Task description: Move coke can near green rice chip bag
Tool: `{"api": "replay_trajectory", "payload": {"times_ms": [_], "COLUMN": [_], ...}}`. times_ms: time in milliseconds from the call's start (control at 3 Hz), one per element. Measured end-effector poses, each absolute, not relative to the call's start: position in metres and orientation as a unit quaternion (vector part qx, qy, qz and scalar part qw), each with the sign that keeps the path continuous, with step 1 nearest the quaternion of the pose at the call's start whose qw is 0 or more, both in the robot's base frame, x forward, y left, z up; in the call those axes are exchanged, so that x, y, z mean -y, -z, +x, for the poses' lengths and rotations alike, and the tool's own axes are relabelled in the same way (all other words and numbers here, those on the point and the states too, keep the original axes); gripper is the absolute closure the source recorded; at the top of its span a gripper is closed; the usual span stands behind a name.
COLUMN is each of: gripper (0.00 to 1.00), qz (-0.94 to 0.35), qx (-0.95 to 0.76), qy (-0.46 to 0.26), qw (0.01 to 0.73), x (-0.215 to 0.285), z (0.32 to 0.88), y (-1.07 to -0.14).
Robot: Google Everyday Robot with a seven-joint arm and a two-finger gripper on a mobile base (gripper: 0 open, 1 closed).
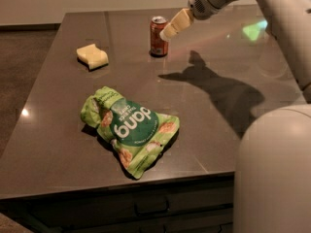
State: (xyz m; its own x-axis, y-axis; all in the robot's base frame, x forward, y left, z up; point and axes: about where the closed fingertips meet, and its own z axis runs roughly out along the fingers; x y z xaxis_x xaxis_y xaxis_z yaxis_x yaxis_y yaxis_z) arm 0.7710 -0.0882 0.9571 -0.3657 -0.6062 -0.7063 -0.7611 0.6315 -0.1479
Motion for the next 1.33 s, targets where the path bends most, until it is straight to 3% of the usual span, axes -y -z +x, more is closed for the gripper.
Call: {"api": "replay_trajectory", "payload": {"times_ms": [1333], "gripper": [0.00], "qz": [-0.361], "qx": [-0.844], "qy": [-0.137], "qw": [0.372], "x": [0.027], "z": [0.820], "y": [-0.919]}}
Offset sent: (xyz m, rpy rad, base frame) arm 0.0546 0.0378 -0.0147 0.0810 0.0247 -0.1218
